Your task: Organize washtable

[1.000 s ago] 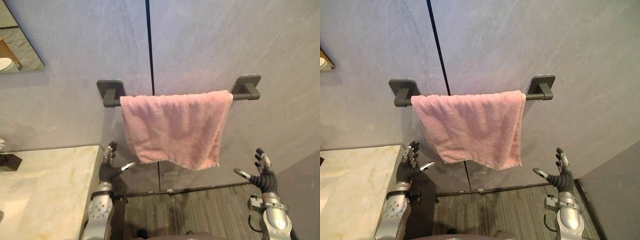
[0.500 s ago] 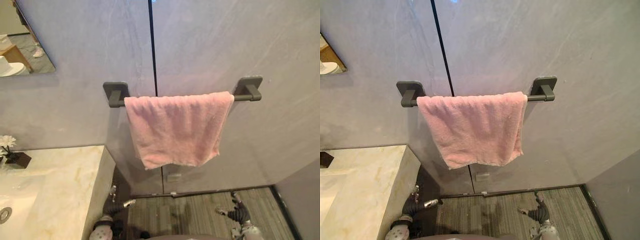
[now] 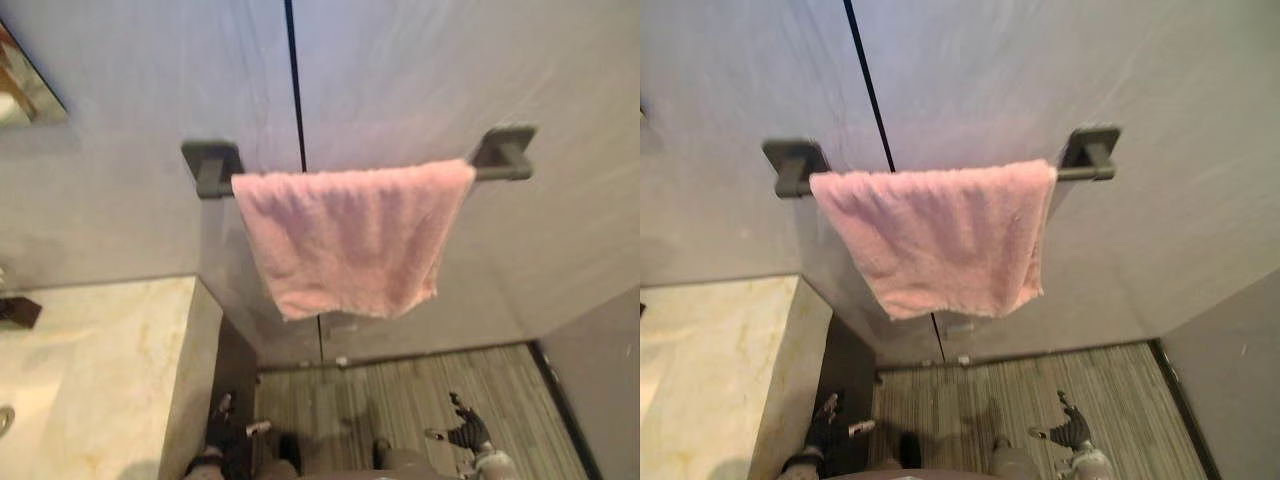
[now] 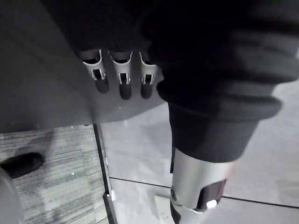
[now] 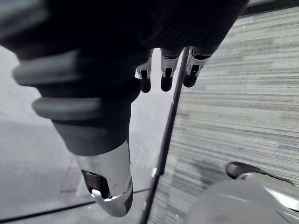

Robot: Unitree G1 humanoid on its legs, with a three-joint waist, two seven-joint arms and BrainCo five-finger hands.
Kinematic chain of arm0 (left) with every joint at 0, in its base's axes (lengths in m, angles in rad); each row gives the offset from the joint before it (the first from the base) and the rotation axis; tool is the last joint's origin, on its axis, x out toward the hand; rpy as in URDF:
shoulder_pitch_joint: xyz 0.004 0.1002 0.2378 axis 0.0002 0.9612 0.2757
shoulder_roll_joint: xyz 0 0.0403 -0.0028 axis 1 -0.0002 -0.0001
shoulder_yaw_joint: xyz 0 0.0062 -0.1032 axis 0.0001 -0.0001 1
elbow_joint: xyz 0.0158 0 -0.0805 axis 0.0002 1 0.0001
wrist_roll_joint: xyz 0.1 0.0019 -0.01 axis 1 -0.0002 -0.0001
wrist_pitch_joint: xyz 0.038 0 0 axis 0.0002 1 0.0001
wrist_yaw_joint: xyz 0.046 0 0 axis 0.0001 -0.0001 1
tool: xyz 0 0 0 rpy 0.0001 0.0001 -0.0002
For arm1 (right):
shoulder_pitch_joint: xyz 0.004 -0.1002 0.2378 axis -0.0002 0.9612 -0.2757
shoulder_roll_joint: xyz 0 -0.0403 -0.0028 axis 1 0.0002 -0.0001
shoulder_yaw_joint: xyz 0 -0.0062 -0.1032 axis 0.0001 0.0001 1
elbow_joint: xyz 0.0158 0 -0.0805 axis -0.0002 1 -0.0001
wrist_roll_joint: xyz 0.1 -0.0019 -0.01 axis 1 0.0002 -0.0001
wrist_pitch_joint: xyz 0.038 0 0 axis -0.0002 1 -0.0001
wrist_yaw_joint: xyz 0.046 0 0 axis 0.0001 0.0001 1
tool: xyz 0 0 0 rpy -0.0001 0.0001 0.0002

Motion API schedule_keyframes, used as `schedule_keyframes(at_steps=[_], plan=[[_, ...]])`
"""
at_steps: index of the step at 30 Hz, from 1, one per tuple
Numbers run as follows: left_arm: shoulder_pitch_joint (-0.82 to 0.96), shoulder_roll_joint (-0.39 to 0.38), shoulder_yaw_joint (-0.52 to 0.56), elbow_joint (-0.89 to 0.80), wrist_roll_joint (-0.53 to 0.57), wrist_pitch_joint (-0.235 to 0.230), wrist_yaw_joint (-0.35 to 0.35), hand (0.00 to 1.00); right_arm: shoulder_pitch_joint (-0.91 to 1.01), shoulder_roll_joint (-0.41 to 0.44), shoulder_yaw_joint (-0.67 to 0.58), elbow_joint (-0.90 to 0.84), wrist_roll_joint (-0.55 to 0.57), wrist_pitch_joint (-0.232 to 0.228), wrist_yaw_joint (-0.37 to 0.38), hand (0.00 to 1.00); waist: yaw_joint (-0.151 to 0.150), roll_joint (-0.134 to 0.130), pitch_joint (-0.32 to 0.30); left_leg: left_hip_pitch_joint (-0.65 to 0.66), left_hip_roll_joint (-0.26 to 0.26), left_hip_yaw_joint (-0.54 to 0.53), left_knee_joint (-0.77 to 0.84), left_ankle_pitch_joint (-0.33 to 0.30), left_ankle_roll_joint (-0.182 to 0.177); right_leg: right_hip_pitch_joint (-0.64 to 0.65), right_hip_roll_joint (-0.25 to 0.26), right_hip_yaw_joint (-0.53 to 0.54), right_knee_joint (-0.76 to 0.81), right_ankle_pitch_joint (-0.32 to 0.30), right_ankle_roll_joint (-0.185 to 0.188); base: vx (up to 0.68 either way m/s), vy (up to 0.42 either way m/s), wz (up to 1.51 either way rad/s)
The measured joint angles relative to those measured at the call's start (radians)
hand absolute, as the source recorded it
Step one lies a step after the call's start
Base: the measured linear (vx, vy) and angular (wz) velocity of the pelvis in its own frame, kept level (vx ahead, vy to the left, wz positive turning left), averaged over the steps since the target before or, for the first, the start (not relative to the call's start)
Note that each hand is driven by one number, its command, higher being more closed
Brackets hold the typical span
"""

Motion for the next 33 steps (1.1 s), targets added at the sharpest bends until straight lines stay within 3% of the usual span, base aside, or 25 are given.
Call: schedule_keyframes(at_steps=[1,3,6,7,9,10,11,12,13,14,16,17,20,21,23,24,25,27,33], plan=[[-0.007,0.002,0.001,-0.005,0.000,0.000,0.000,0.00,-0.001,0.003,0.006,-0.003,0.000,0.002,-0.002,0.00,-0.004,0.001,0.001,-0.017,0.004,-0.015,0.011,-0.001,0.000,-0.018,0.008,0.026,0.071,-0.027,0.019,0.00,-0.010,0.88],[-0.021,0.006,0.000,-0.039,-0.005,-0.002,0.003,0.00,0.019,0.018,0.032,-0.017,0.011,0.002,-0.006,0.00,0.002,-0.008,-0.003,-0.079,-0.002,-0.091,0.083,0.001,-0.002,-0.026,0.005,0.100,0.363,-0.126,0.040,0.06,-0.121,1.12],[-0.023,0.007,0.007,-0.059,-0.008,-0.002,0.024,0.00,0.013,0.027,0.048,-0.062,0.044,0.000,-0.008,0.00,0.035,-0.036,-0.017,-0.187,-0.008,-0.133,0.163,0.013,-0.020,0.020,0.000,0.192,0.388,-0.171,0.053,-0.09,-0.280,0.71],[-0.023,0.003,0.011,-0.060,-0.014,-0.001,0.029,0.00,-0.003,0.026,0.047,-0.083,0.056,0.000,-0.012,0.00,0.047,-0.045,-0.019,-0.230,-0.007,-0.144,0.175,0.041,-0.035,0.052,0.024,0.208,0.307,-0.238,0.005,-0.26,-0.349,0.64],[-0.017,-0.025,0.007,-0.062,-0.015,-0.001,0.038,0.00,-0.020,0.020,0.043,-0.095,0.081,-0.006,-0.029,0.00,0.064,-0.022,-0.005,-0.242,0.019,-0.174,0.139,0.090,-0.063,0.092,0.054,0.171,0.226,-0.304,-0.043,-0.34,-0.369,0.67],[-0.014,-0.045,-0.001,-0.062,-0.016,0.000,0.040,0.00,-0.024,0.018,0.042,-0.095,0.091,-0.010,-0.032,0.00,0.062,0.002,0.001,-0.250,0.037,-0.202,0.116,0.131,-0.062,0.109,0.086,0.129,0.198,-0.325,-0.077,-0.34,-0.299,0.93],[-0.013,-0.065,-0.015,-0.062,-0.017,0.000,0.039,0.00,-0.023,0.011,0.042,-0.094,0.097,-0.014,-0.033,0.00,0.057,0.034,0.016,-0.244,0.061,-0.209,0.076,0.184,-0.055,0.116,0.121,0.089,0.197,-0.320,-0.094,-0.38,-0.246,1.18],[-0.009,-0.080,-0.024,-0.066,-0.019,0.000,0.039,0.00,-0.020,0.005,0.041,-0.088,0.098,-0.014,-0.035,0.00,0.052,0.056,0.036,-0.217,0.095,-0.178,0.018,0.148,-0.016,0.124,0.152,0.035,0.209,-0.307,-0.118,-0.52,-0.318,1.53],[-0.020,-0.081,-0.030,-0.067,-0.023,0.003,0.040,0.00,-0.021,0.007,0.028,-0.073,0.097,-0.013,-0.042,0.00,0.052,0.021,0.059,-0.220,0.114,-0.060,0.045,0.019,0.003,0.127,0.136,-0.034,0.205,-0.287,-0.166,-0.56,-0.305,1.49],[-0.011,-0.078,-0.044,-0.067,-0.022,0.003,0.039,0.00,-0.021,0.012,0.008,-0.058,0.097,-0.012,-0.051,0.00,0.054,0.009,0.066,-0.237,0.100,-0.042,0.167,0.018,0.002,0.119,0.114,-0.080,0.194,-0.272,-0.189,-0.46,-0.255,1.27],[0.010,-0.079,-0.048,-0.067,-0.022,0.006,0.039,0.00,-0.021,0.000,-0.020,-0.038,0.098,-0.011,-0.053,0.00,0.047,0.006,0.059,-0.232,0.079,-0.019,0.347,-0.002,0.007,0.104,0.094,-0.118,0.160,-0.230,-0.190,-0.32,-0.118,0.68],[0.013,-0.075,-0.046,-0.065,-0.022,0.012,0.039,0.00,-0.020,-0.008,-0.027,-0.013,0.098,-0.010,-0.052,0.00,0.044,0.021,0.050,-0.186,0.084,0.011,0.434,-0.061,0.002,0.104,0.092,-0.142,0.111,-0.189,-0.190,-0.25,-0.048,0.53],[0.012,-0.065,-0.039,-0.048,-0.022,0.010,0.038,0.00,-0.025,-0.020,-0.030,0.031,0.098,-0.001,-0.048,0.00,0.018,0.047,0.024,-0.030,0.117,0.097,0.424,-0.167,-0.015,0.110,0.090,-0.197,0.009,-0.105,-0.187,-0.17,0.038,0.68],[-0.006,-0.062,-0.039,-0.027,-0.022,0.011,0.037,0.00,-0.036,-0.017,-0.033,0.034,0.098,0.002,-0.048,0.00,-0.004,0.058,0.015,0.068,0.121,0.141,0.300,-0.168,-0.016,0.107,0.088,-0.231,-0.033,-0.072,-0.181,-0.12,0.084,0.89],[-0.027,-0.062,-0.040,-0.008,-0.021,0.010,0.037,0.00,-0.036,-0.004,-0.062,0.036,0.099,0.004,-0.048,0.00,-0.031,0.084,-0.006,0.198,0.106,0.144,0.022,-0.092,-0.095,0.105,0.099,-0.278,-0.093,-0.031,-0.169,-0.17,0.128,0.90],[-0.045,-0.055,-0.040,0.009,-0.021,0.010,0.038,0.00,-0.045,0.002,-0.074,0.037,0.105,0.003,-0.048,0.00,-0.033,0.091,-0.014,0.224,0.105,0.134,-0.081,-0.075,-0.100,0.107,0.115,-0.297,-0.132,-0.001,-0.161,-0.18,0.144,0.64],[-0.050,-0.047,-0.039,0.015,-0.021,0.012,0.039,0.00,-0.051,0.007,-0.075,0.041,0.114,0.003,-0.048,0.00,-0.025,0.087,-0.017,0.229,0.106,0.133,-0.097,-0.075,-0.100,0.111,0.121,-0.300,-0.149,0.015,-0.159,-0.16,0.137,0.27],[-0.030,-0.013,-0.037,0.024,-0.021,0.013,0.042,0.00,-0.059,0.033,-0.080,0.067,0.127,0.002,-0.048,0.00,-0.007,0.049,-0.037,0.230,0.091,0.133,-0.089,-0.068,-0.095,0.147,0.114,-0.300,-0.216,0.070,-0.147,-0.14,0.101,0.00],[0.009,-0.012,0.015,0.095,-0.022,0.015,0.044,0.00,-0.039,0.036,-0.075,0.076,0.122,0.003,-0.045,0.00,-0.001,0.048,-0.066,0.222,0.049,0.114,-0.084,-0.058,-0.059,0.181,0.072,-0.304,-0.273,0.127,-0.113,-0.16,0.108,0.08]])
